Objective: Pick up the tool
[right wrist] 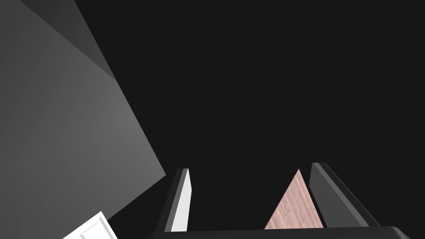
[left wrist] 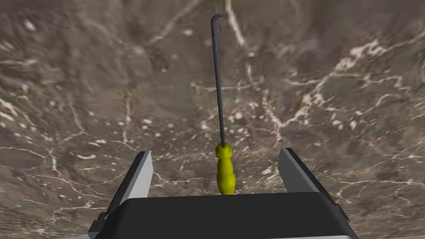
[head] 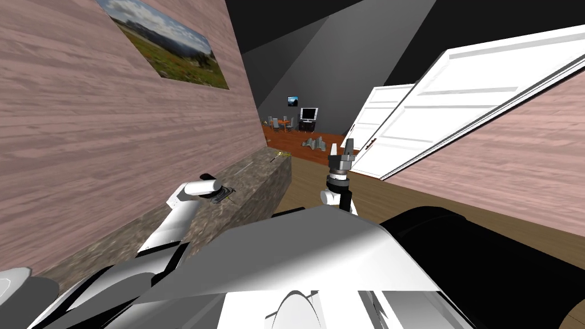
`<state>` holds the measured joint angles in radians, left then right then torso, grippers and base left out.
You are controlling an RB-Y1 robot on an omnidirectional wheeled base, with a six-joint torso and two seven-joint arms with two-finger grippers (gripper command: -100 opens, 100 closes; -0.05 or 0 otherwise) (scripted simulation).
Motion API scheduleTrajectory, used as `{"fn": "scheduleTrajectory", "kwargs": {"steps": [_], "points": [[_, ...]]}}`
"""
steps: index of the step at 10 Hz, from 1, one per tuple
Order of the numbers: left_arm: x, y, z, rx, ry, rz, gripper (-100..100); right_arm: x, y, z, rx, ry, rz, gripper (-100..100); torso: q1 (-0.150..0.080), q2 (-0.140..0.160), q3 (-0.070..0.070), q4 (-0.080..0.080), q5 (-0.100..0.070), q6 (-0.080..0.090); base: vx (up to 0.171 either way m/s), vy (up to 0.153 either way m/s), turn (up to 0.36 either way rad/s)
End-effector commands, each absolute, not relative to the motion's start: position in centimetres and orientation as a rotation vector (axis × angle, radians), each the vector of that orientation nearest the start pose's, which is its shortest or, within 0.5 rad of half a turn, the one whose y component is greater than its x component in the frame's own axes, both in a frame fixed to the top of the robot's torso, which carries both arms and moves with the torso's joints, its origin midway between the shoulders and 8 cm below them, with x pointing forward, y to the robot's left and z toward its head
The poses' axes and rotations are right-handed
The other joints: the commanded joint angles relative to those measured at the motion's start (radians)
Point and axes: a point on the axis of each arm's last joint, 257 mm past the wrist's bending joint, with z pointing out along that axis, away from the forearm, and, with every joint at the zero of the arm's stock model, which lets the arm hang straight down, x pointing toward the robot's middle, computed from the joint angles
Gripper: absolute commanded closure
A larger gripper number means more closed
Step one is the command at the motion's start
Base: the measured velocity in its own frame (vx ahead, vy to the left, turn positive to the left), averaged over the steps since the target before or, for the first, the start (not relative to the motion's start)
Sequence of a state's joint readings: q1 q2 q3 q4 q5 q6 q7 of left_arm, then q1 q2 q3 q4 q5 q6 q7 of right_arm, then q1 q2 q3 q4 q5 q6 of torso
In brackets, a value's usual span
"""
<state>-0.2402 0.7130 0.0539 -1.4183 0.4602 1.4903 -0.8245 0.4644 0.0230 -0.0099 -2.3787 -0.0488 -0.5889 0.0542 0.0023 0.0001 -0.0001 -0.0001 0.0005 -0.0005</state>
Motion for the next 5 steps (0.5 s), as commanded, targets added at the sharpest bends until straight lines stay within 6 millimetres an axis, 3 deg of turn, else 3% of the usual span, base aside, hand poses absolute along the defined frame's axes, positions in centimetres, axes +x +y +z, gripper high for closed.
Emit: {"fn": "scheduleTrajectory", "kwargs": {"steps": [1,2,3,5], "points": [[39.95,49.34,-35.48,-1.132,2.609,0.206,-100,30.3,-27.97,9.22,0.507,0.419,1.325,0,0.0,0.0,0.0,0.0,0.0,0.0,0.006,0.041,-0.041],[39.97,49.32,-34.97,-1.129,2.611,0.206,-100,30.3,-27.97,9.22,0.507,0.419,1.325,0,0.0,0.0,0.0,0.0,0.0,0.0,0.002,0.018,-0.011],[40.02,49.32,-35.02,-1.129,2.61,0.205,100,30.3,-27.97,9.22,0.507,0.419,1.325,0,-0.001,0.0,0.0,0.0,0.0,0.0,0.0,0.0,0.0],[39.98,49.42,-34.98,-1.13,2.609,0.208,100,30.3,-27.96,9.22,0.507,0.419,1.325,0,-0.002,0.0,0.0,0.0,0.0,0.001,0.0,0.002,0.008]]}}
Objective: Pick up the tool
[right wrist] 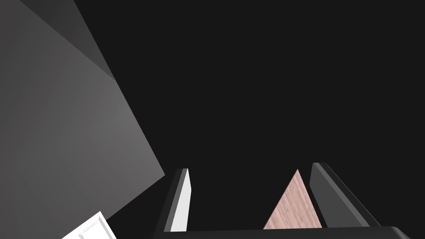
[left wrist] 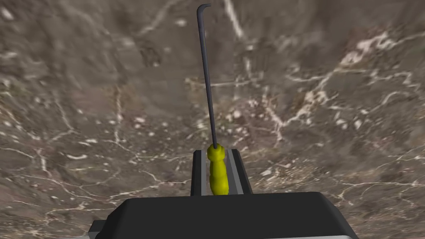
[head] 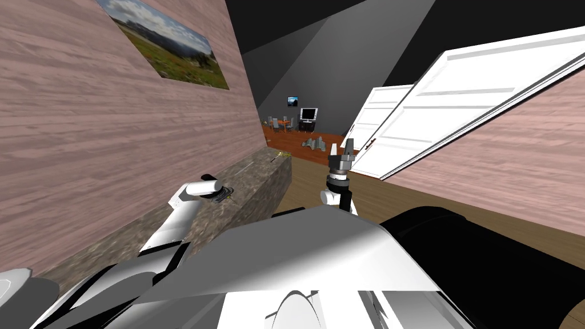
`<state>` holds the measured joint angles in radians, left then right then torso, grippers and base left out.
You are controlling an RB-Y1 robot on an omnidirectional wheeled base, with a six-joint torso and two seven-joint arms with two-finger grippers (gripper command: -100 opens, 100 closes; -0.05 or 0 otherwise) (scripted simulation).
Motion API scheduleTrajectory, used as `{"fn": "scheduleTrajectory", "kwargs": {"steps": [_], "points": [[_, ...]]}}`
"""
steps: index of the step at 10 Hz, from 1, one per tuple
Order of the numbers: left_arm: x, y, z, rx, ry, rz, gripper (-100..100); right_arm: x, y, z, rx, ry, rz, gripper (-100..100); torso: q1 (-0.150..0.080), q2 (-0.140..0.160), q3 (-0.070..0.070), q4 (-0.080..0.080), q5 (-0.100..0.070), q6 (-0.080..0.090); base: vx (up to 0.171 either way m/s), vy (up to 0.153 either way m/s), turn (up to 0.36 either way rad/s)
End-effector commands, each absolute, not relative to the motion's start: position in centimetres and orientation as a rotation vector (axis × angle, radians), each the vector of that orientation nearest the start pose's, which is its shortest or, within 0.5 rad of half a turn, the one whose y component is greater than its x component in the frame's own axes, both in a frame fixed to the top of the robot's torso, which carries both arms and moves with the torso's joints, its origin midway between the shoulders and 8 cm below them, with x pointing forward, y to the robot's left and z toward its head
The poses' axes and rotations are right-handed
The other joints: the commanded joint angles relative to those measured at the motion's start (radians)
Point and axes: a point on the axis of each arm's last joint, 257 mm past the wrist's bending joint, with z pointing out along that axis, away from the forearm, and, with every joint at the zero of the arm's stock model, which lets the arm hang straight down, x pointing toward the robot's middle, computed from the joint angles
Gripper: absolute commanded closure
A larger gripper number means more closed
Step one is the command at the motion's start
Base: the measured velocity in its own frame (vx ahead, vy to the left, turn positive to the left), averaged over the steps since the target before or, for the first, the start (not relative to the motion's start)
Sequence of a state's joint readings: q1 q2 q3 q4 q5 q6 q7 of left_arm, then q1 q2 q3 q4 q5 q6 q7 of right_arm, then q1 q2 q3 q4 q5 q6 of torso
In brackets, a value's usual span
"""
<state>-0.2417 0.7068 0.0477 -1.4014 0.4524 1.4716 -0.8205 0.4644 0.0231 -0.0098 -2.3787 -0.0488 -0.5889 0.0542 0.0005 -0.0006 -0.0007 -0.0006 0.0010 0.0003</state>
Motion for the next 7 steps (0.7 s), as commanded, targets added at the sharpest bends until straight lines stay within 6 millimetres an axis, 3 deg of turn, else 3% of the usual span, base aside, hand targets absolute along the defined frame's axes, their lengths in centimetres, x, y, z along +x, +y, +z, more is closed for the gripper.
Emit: {"fn": "scheduleTrajectory", "kwargs": {"steps": [1,2,3,4,6,7], "points": [[40.0,49.4,-35.0,-1.13,2.608,0.207,100,30.3,-28.0,9.2,0.507,0.419,1.325,0,0.0,0.0,0.0,0.0,0.0,0.0,0.0,0.0,0.0],[40.0,49.4,-35.0,-1.13,2.608,0.207,100,30.3,-28.0,9.2,0.507,0.419,1.325,0,0.0,0.0,0.0,0.0,0.0,0.0,0.0,0.0,0.0],[40.0,49.4,-35.0,-1.13,2.608,0.207,0,30.3,-28.0,9.2,0.507,0.419,1.325,0,0.0,0.0,0.0,0.0,0.0,0.0,0.0,0.0,0.0],[40.2,49.4,-33.8,-1.119,2.614,0.204,100,30.3,-28.0,9.2,0.507,0.419,1.325,0,0.0,0.0,0.0,0.0,0.0,0.0,-0.006,-0.027,0.062],[40.2,49.5,-33.9,-1.119,2.612,0.204,100,30.3,-28.0,9.2,0.507,0.419,1.325,0,-0.003,0.0,0.0,0.0,-0.001,0.0,-0.001,-0.034,0.038],[40.2,49.6,-33.8,-1.118,2.613,0.205,0,30.3,-28.0,9.2,0.507,0.419,1.325,0,-0.002,0.0,0.0,0.0,0.0,0.0,0.0,0.0,0.0]]}}
